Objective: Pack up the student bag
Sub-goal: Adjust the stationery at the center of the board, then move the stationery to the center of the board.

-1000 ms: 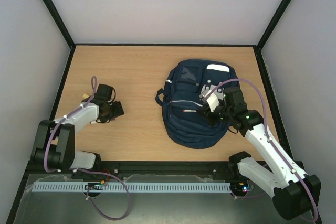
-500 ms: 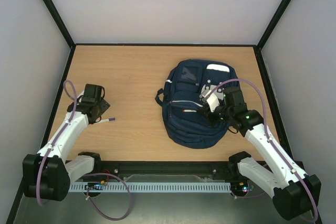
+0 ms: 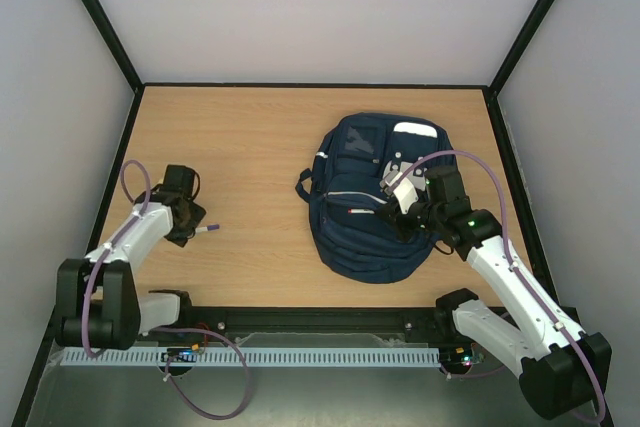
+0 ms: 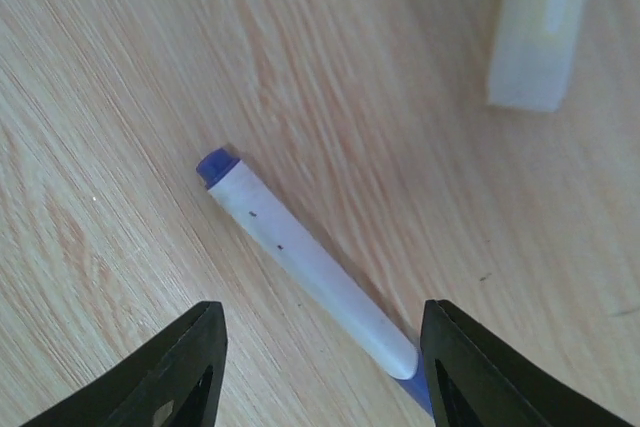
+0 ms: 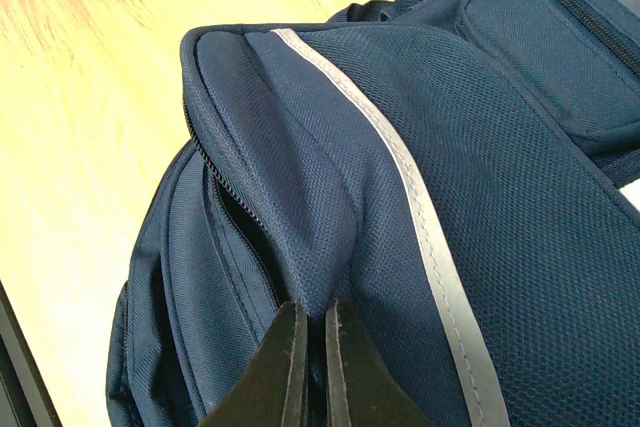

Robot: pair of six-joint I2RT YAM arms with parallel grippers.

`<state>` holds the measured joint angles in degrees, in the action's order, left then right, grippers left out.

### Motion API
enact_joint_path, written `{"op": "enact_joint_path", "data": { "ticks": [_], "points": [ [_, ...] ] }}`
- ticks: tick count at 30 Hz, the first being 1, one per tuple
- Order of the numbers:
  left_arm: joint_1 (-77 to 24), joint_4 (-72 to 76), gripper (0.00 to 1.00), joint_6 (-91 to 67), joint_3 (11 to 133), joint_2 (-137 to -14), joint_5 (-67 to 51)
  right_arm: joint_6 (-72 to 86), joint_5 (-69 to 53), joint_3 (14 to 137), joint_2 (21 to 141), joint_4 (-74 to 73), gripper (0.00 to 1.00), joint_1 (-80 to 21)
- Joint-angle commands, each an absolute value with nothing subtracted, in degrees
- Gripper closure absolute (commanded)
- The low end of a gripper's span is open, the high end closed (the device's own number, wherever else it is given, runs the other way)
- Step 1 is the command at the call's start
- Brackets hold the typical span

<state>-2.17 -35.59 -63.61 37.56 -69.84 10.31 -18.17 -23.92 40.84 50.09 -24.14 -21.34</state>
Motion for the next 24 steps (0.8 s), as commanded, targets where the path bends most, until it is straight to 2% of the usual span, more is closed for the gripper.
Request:
{"op": "enact_joint_path", "data": {
  "ticks": [1,15,22,24],
  "points": [
    [-1.8,-34.0,0.45,-65.3,35.7,-72.5,6.8,-19.0,-25.9,40.5,49.3,-23.9,0.99,-21.1],
    [-1.5,-30.0,0.56,-62.5,37.6,-83.1,5.9,-19.1,-25.9,40.3,49.3,-23.9,0.99,-20.9],
    [-2.0,-29.1,0.8,-59.4,38.6,-84.2,4.7,-19.2,-25.9,40.3,49.4,-24.0,0.99,-20.6],
    [-3.9,-28.9,0.83,-58.8,38.3,-82.2,4.6,-19.2,-26.0,40.2,49.5,-24.0,0.99,-20.7]
  ]
}}
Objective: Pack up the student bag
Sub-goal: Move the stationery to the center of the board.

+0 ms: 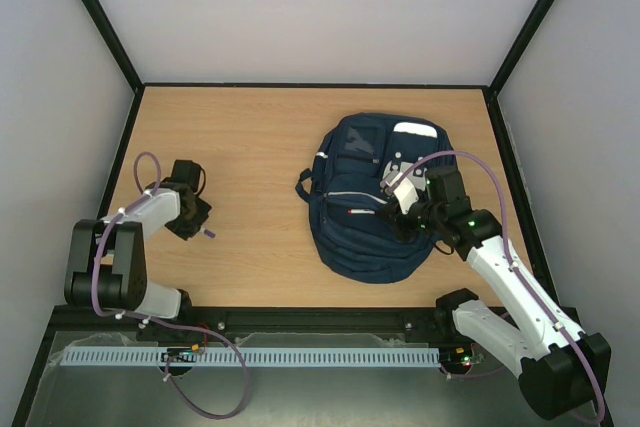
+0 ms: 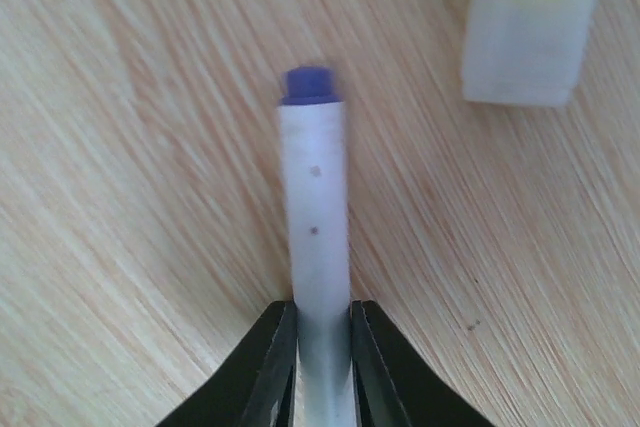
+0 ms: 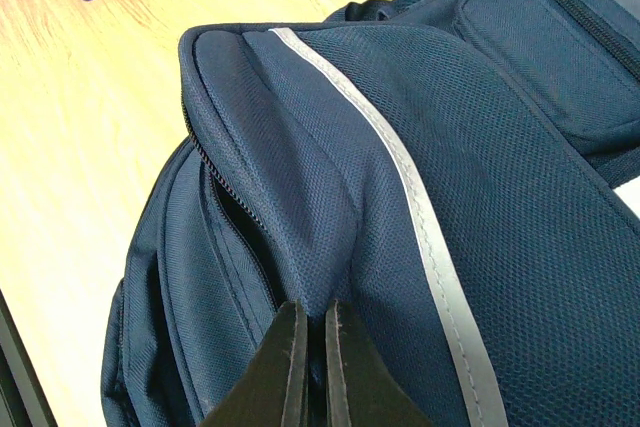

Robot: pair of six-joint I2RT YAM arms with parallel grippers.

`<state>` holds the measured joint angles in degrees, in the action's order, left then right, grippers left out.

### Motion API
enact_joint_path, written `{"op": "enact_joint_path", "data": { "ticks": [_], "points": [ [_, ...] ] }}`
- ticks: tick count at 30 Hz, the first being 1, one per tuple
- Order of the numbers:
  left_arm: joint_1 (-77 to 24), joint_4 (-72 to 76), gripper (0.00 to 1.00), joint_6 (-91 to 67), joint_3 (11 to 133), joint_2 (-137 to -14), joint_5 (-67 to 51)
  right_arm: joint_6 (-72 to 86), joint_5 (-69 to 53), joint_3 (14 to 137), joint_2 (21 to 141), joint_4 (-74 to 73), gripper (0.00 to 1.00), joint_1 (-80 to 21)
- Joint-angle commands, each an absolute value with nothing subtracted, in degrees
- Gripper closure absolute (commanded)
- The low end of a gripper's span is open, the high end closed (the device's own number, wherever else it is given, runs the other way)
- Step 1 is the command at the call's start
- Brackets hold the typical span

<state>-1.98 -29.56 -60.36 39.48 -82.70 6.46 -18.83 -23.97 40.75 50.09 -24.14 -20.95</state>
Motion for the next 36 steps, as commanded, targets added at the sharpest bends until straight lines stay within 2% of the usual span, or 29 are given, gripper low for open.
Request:
{"op": "enact_joint_path", "data": {
  "ticks": [1,10,18,28,31,32,34,35,36],
  "points": [
    [-5.6,-29.3,0.84,-58.8,38.4,-81.1,4.7,-19.2,-26.0,40.3,49.5,-24.0,0.99,-20.6],
    [-17.8,-32.4,0.91,-59.0,34.8,-75.9,0.1,-19.3,-26.2,40.3,50.1,-24.0,0.99,-20.6],
    [-34.3,-30.8,0.96,-47.5,36.1,-73.8,1.3,-19.4,-26.2,40.4,50.6,-24.1,0.99,-20.6],
    [-54.4,-33.9,0.97,-41.7,42.5,-83.7,3.8,-19.4,-26.2,40.4,51.3,-24.0,0.99,-20.6],
    [-56.0,-34.6,0.9,-41.7,44.0,-87.8,4.8,-19.4,-26.2,40.3,51.5,-23.9,0.99,-20.6],
    [-56.3,-34.8,0.83,-41.8,44.3,-88.7,5.0,-19.4,-26.2,40.3,51.5,-24.0,0.99,-20.6],
    [-56.9,-35.3,0.6,-41.8,45.1,-90.1,6.0,-19.3,-26.3,40.3,51.6,-24.0,0.99,-20.6],
    [-57.3,-35.6,0.56,-41.9,45.4,-90.6,6.6,-19.3,-26.4,40.3,51.7,-24.0,0.99,-20.6],
    [-57.4,-35.6,0.58,-41.8,45.7,-91.0,6.6,-19.3,-26.4,40.3,51.7,-24.1,0.99,-20.6]
  ]
}}
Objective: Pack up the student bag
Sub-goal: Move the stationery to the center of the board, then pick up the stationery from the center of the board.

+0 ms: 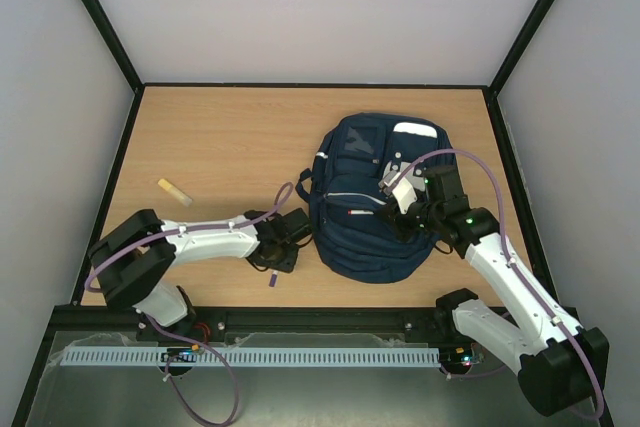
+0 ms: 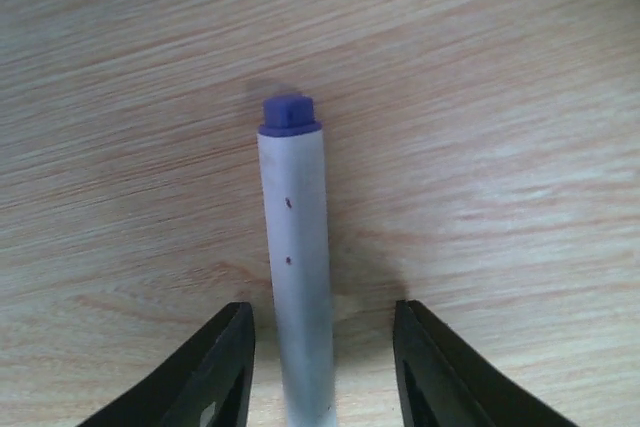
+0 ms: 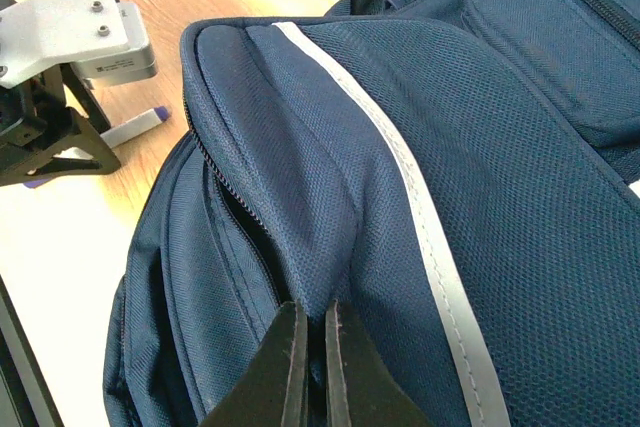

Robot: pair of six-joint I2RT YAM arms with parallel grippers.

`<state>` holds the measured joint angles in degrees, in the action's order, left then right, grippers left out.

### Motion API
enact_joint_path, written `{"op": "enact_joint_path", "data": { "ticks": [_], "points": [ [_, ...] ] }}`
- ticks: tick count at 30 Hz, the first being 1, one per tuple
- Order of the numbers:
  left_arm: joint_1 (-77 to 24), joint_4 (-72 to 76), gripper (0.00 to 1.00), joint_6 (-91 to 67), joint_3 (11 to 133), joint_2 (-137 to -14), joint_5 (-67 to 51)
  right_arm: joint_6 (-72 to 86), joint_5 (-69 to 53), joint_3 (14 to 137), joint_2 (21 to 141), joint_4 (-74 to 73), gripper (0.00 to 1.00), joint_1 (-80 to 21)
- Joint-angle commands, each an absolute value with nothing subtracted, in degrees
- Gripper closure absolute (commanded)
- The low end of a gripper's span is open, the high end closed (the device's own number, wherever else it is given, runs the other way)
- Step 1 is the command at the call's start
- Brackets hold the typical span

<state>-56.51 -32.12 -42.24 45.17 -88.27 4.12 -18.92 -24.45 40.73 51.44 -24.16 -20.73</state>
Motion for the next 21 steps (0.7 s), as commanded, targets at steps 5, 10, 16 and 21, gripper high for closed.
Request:
{"op": "enact_joint_path", "data": {
  "ticks": [5,10,16,21],
  "points": [
    [-57.6,-34.2,0.97,-41.8,44.3,-89.8,7.5,-19.3,-26.1,40.4,51.9,-23.9,0.99,-20.6],
    [-57.7,-36.5,0.98,-41.7,45.2,-87.4,10.4,-19.0,-26.5,40.4,52.4,-23.8,0.99,-20.6],
    [-61.6,-33.8,0.98,-38.4,48.7,-74.2,15.8,-18.4,-26.3,41.4,50.5,-24.0,0.99,-20.6],
    [-66.3,-20.5,0.98,-24.0,52.2,-68.0,15.1,-18.7,-25.3,46.5,51.7,-27.0,0.99,-20.6]
  ]
}}
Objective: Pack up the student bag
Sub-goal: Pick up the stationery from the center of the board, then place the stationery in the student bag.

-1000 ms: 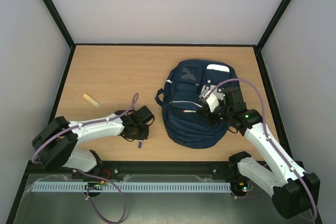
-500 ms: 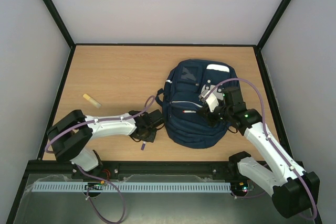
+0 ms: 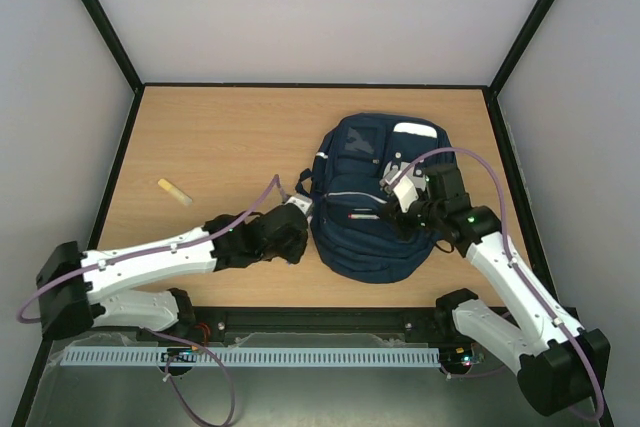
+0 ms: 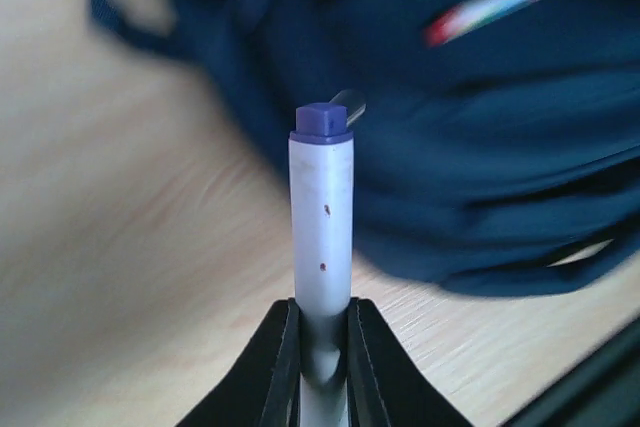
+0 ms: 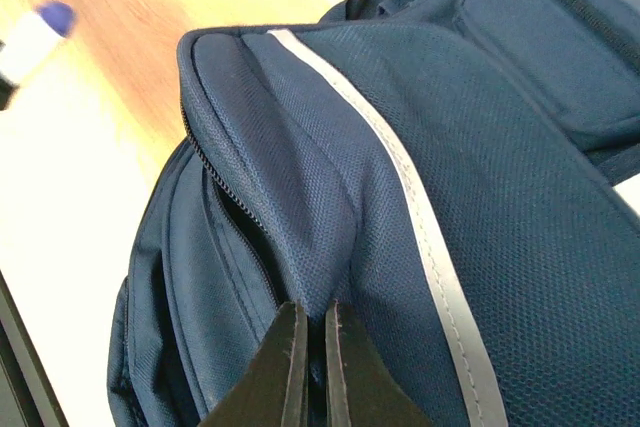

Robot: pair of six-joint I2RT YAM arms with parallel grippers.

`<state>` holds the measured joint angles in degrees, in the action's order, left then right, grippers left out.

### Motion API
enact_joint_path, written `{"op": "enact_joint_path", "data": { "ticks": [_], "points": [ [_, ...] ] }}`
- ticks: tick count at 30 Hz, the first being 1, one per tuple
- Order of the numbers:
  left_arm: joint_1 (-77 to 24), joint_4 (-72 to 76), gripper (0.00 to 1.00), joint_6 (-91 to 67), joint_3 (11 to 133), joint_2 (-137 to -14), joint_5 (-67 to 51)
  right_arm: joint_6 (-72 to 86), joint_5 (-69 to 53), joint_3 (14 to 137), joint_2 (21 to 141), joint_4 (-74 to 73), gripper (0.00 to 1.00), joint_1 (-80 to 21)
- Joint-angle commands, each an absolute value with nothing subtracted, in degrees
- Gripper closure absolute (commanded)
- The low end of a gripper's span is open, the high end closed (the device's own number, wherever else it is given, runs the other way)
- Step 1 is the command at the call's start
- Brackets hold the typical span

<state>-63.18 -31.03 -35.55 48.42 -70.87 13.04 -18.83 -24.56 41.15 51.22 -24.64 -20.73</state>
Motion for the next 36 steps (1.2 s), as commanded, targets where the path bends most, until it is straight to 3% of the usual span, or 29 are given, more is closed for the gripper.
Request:
{"op": "enact_joint_path", "data": {
  "ticks": [1,14,36],
  "points": [
    [-67.2,-19.2,0.98,-21.1,53.3,-68.2,16.2,-19.0,-24.7,48.2,52.4,-28.5,0.99,-20.6],
    [-78.3,-14.1,0.98,11.9,63.8,-84.7,29.4,-19.8,-22.1,61.8,56.4,-36.2,0.99,-20.6],
    [-74.8,-6.2,0.97,41.0,77.8,-112.0,38.5,-16.8,-25.3,63.6,56.6,-37.9,0.99,-20.6]
  ]
}}
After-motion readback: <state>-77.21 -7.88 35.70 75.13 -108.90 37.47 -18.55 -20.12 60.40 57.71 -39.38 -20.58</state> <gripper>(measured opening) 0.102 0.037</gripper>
